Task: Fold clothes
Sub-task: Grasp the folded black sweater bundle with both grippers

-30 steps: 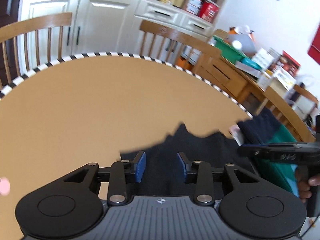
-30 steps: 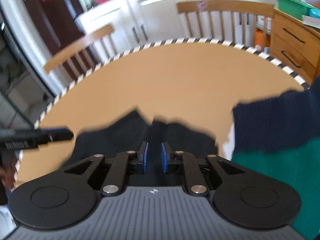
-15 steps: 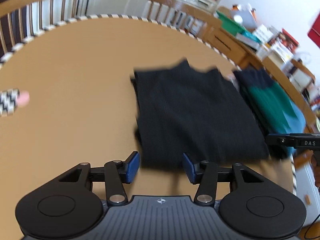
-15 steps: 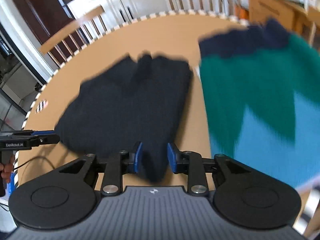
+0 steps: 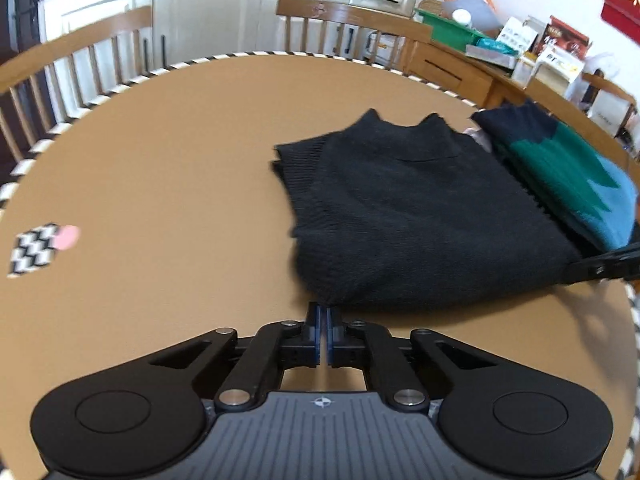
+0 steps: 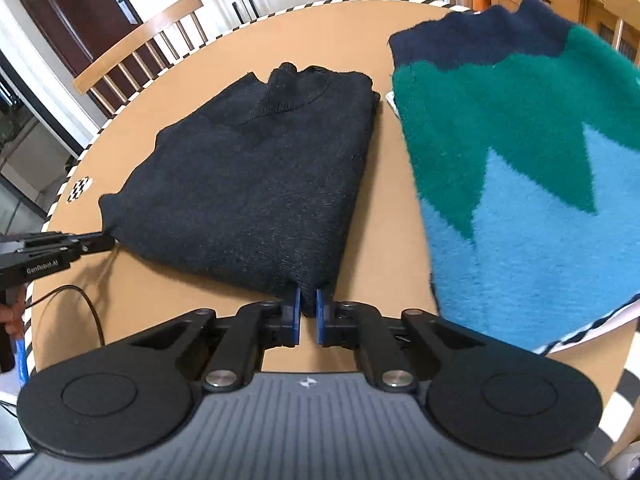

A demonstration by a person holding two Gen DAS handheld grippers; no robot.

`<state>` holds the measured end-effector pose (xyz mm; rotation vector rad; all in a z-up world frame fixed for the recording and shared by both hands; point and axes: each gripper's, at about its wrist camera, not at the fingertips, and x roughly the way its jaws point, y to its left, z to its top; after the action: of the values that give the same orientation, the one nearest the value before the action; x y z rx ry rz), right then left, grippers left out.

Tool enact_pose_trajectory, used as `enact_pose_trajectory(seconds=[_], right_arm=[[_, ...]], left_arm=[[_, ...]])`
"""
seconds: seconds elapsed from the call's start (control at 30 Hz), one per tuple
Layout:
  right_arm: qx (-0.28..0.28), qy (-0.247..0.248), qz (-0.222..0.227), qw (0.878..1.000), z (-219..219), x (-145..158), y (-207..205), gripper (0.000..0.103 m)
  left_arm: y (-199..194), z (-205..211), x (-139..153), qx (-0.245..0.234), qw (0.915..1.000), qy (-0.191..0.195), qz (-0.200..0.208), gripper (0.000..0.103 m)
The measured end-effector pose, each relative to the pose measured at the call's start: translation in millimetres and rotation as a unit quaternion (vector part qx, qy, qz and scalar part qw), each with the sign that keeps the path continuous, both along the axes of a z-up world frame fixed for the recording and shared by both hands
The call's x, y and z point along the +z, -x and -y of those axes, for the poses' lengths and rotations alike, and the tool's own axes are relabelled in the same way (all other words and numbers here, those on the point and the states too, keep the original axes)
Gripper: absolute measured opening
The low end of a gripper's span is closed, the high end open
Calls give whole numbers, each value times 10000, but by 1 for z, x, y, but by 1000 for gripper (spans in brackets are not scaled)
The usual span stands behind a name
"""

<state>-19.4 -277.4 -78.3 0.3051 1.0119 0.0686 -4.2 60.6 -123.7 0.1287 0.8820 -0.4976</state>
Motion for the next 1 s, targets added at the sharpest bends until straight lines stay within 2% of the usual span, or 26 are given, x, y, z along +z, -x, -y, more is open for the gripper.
enact_pose_trajectory(seconds=[0.03,0.07,0.13,0.23,0.27,0.3,0.33,0.4,0.47,0.5,0.57,0.67,0.83,1.0], right_arm=[[8,77,-30,10000,0,0,0,7],[-3,55,-46,10000,0,-2,1,7],[-76,-225,-28,9997,3,-4,2,7],[-150,-326,-79,9993,6,-3,4,11],[-218,-372,-145,9990,10,-1,5,13],[-325,-411,-179,9985,15,1,5,16],[-451,-446,-171,9978,19,5,5,22],[-667,-515,16,9964,27,16,3,28],[-813,-649,171,9944,33,23,-6,28],[-883,-733,177,9932,35,23,-14,28],[-1013,-867,143,9910,40,18,-33,28],[-1243,-924,4,9879,48,3,-56,28],[-1485,-1327,-179,9798,62,-12,-75,39],[-1266,-1255,-319,9835,60,-20,-88,41]], left_arm=[[0,-4,0,95,9999,-116,44,0],[-2,-9,-1,204,9998,-58,-40,0],[-5,-19,-3,412,9980,306,-364,0],[-3,-22,3,378,9973,486,-411,1],[-4,-23,7,390,9963,615,-454,5],[-7,-25,10,407,9951,746,-502,15],[-11,-26,14,418,9939,873,-528,21],[-22,-26,23,445,9911,1121,-558,43],[-37,-20,29,484,9885,1300,-606,47],[-46,-16,31,503,9868,1391,-668,52],[-65,-8,30,576,9826,1564,-822,54],[-90,6,18,690,9783,1577,-1156,54],[-111,26,1,779,9731,1407,-1649,54],[-115,38,-1,738,9757,1287,-1613,59]])
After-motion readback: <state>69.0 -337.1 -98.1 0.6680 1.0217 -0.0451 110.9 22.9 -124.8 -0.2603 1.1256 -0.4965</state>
